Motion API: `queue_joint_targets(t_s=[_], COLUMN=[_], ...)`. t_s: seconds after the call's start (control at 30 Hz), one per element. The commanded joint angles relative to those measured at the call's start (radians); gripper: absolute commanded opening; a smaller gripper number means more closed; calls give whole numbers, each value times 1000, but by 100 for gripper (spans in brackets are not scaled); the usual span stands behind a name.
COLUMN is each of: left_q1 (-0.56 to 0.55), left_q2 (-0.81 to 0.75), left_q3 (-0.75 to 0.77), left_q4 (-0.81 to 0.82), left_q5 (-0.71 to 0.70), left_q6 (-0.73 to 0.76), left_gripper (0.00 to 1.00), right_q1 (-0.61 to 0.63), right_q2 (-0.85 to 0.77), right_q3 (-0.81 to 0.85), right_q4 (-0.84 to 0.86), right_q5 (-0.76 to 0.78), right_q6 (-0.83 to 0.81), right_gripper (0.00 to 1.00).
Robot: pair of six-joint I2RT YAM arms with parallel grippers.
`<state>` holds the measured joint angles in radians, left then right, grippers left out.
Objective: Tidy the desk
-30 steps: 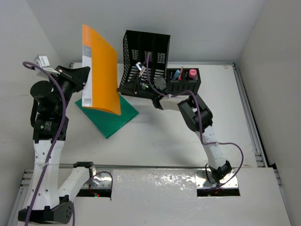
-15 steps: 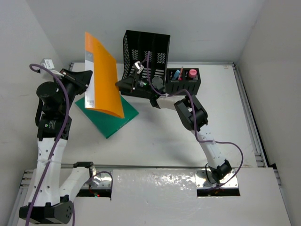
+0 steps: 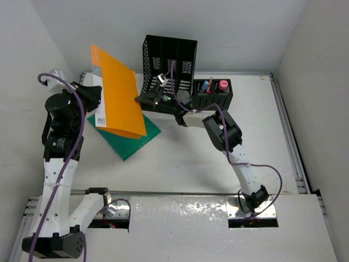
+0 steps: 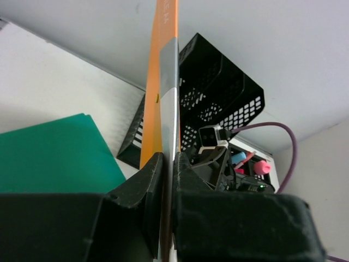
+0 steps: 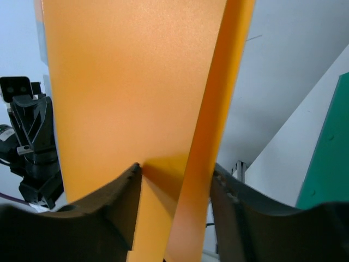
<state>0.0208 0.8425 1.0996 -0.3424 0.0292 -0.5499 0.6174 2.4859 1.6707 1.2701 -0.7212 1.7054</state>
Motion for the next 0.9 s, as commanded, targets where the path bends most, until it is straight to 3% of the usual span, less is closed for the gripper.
queue_joint_targets(t_s=[0.0,0.07,0.5,0.6,0.7,0.73,0.87], left_q1=[-9,-9,-10,-9,-9,-9,-10], left_q2=[-2,-2,21,27,33,33,40], left_q3=[-1,-12,-73,-75,-75,-75,-79], left_q4=[23,19,60,65,68,69,75], left_q5=[-23,-25,-8,-9,-15,-15,-20], left_q6=[41,51,79,88,99,102,107], left_gripper=[0,0,0,0,0,0,0], right_q1=[12,12,10,12,10,11,12], right_q2=[-74,-79,-104,-110,-116,-116,-116], right_q3=[69,73,119,132,142,147,170], right_q4=[420,420,420,420,420,420,420], right_q5=[-6,-3,2,3,5,3,5], right_q6=[36,39,71,80,86,88,108], right_gripper=[46,41,39,27,10,0,0])
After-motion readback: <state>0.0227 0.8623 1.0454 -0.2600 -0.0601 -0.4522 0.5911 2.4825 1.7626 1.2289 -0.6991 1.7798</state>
